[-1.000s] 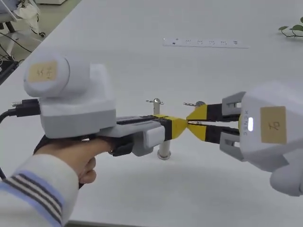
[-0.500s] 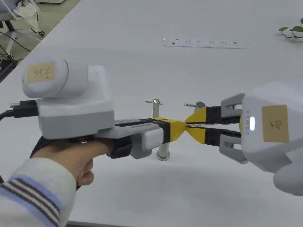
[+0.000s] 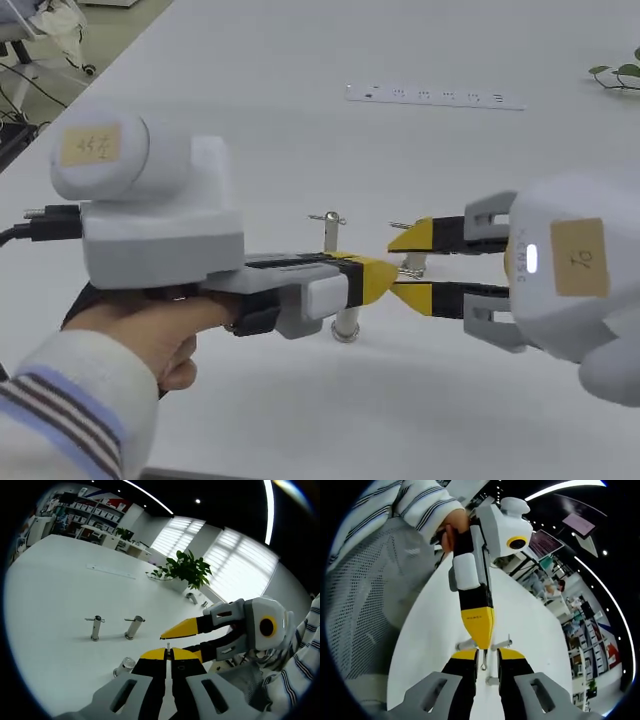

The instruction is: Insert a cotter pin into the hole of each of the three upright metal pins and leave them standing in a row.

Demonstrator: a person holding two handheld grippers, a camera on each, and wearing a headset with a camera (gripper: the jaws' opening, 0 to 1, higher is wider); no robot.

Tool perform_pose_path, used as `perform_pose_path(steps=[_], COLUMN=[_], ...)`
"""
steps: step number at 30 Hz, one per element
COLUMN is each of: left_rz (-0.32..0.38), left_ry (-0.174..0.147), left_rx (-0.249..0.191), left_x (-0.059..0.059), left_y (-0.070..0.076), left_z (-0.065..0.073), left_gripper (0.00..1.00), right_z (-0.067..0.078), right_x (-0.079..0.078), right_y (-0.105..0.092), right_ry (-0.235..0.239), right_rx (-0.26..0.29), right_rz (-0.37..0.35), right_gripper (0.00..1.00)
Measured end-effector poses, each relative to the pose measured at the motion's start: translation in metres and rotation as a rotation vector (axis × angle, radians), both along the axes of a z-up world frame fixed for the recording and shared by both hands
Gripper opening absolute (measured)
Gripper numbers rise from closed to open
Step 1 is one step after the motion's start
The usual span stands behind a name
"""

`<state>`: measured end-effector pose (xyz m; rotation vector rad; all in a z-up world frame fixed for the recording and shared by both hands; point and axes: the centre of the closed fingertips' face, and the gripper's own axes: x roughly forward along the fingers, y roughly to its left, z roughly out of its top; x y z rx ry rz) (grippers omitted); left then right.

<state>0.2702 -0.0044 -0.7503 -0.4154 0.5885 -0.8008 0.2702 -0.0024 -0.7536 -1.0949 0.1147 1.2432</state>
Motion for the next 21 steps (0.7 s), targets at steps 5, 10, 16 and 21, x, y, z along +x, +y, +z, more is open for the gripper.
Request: perform_pose_path(steps=[5,10,16,21], left_rz=[-0.014,-0.064,-0.162,-0.247], left_ry=[-0.035,-0.103,-0.205,-0.318], left_rx=[0.014,0.057,0.138,0.206], left_x=[0.000,-0.003,-0.010,-0.015], left_y=[0.004,0.006,0.005,0.003], left_z=[0.003,0.005,0.005,0.005], left_gripper=[0.00,0.00,0.00,0.00], right_z=[-0.006,-0.012,-0.012,-0.012], right_x=[0.000,-0.003,-0.013,-0.014], right_y=[-0.009,-0.017,-0.020,-0.025], right_ry=[0.096,0.264,0.456,0.547], right_rx=[-0.002,0.054,0.121,0.148], right_rz=[-0.028,-0.079,-0.083,-0.111], right_gripper=[0.32,0.40,0.40,0.40])
